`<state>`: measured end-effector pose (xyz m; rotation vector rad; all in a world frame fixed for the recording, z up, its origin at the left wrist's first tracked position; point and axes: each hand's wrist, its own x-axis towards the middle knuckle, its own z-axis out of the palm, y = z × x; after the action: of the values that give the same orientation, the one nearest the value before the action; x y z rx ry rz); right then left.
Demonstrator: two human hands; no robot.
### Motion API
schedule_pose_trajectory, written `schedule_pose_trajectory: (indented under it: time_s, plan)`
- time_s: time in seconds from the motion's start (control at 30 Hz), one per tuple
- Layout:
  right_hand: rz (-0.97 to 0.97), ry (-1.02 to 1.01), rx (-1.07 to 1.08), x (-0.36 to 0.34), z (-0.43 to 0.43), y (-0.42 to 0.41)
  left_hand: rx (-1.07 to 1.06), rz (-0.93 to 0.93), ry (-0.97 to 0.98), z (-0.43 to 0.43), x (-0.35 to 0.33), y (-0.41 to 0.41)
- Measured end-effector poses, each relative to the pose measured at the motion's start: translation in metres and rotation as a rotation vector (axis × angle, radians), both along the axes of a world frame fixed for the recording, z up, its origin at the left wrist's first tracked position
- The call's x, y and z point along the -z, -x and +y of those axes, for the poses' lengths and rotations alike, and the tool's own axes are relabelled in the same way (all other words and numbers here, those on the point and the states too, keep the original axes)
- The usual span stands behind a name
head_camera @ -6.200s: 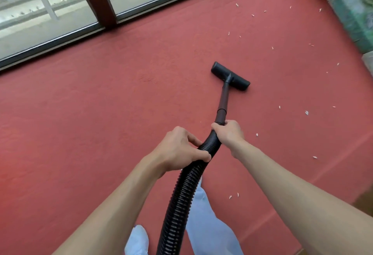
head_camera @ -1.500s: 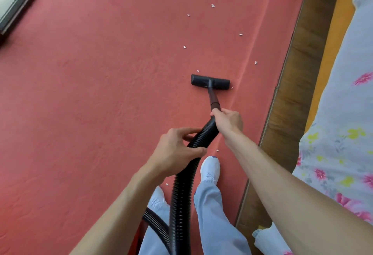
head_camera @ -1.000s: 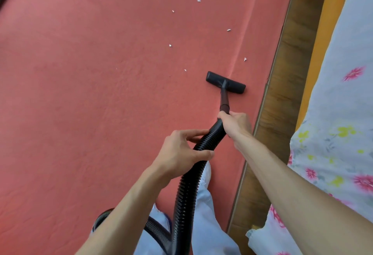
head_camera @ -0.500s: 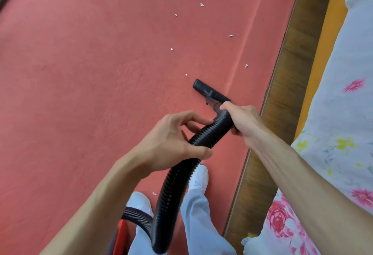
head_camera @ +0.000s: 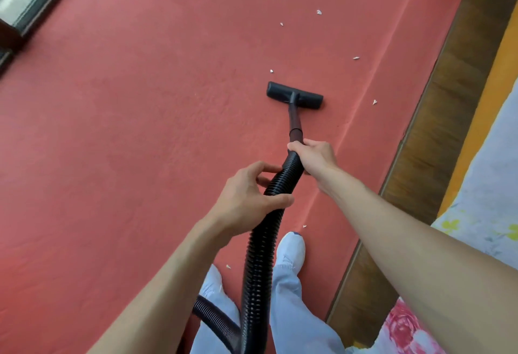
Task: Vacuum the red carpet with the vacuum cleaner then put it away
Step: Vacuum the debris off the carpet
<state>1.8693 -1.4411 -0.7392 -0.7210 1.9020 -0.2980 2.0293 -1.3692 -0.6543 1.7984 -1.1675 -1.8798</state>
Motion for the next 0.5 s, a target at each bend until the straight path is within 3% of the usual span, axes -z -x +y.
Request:
schedule_pose_trajectory:
  time_s: [0.2, 0.5]
  plan:
    - [-0.007, 0.023, -0.042, -0.011, -0.018, 0.032, 0.071, -0.010, 0.049, -0.022, -0.002, 0.030]
    - [-0.191, -0.013, 0.083, -0.096, -0.056, 0.042, 0.138, -0.033, 0.142, -0.068, -0.087, 0.020]
